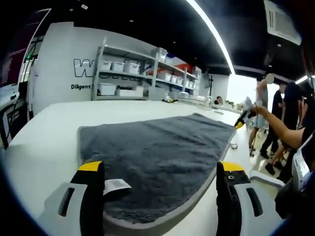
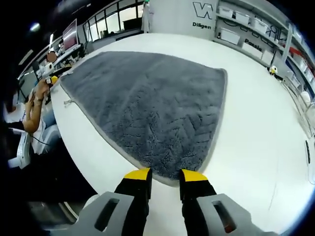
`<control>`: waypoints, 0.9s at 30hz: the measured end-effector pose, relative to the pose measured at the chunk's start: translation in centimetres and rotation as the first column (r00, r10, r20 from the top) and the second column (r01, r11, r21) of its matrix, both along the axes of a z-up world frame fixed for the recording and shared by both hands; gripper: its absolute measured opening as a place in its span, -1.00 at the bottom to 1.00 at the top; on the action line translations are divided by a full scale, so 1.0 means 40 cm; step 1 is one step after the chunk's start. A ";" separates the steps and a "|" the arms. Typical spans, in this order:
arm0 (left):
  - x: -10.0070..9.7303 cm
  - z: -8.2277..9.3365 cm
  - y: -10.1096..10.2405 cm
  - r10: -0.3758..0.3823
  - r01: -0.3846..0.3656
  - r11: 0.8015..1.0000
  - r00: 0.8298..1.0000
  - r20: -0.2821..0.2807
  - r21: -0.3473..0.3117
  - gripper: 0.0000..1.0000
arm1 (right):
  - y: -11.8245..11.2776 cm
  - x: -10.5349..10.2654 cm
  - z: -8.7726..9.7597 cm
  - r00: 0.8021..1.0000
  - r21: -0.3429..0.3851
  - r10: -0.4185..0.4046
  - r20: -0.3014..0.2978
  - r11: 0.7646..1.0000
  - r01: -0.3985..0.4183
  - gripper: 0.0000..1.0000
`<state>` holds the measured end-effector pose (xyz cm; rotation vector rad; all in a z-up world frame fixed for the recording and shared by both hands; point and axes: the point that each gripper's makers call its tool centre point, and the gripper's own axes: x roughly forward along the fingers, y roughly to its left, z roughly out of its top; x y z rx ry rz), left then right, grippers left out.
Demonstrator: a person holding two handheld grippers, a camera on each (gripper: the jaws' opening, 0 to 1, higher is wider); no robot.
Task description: Open the folded towel by lifting each exposed corner and separating the folded layers until the towel lies flat within the target outline without major curled edges
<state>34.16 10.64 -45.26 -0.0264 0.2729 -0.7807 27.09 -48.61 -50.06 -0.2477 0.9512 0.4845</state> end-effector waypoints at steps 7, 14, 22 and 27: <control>0.001 0.011 0.001 0.006 -0.006 1.000 1.000 0.007 -0.015 0.84 | 0.002 0.000 0.006 0.998 -0.016 0.048 0.039 0.999 -0.048 -0.49; 0.003 0.011 0.002 0.009 -0.009 1.000 1.000 0.003 -0.012 0.84 | 0.008 0.003 0.039 0.991 -0.015 0.046 0.123 0.999 -0.044 -0.15; 0.004 0.018 0.003 0.013 -0.013 1.000 1.000 0.007 -0.009 0.85 | 0.043 0.006 0.074 0.975 0.030 0.027 0.220 0.999 -0.034 0.27; 0.017 0.015 0.005 0.026 -0.026 1.000 1.000 0.001 0.012 0.85 | 0.054 0.009 0.075 0.969 0.052 0.007 0.247 0.998 -0.021 0.61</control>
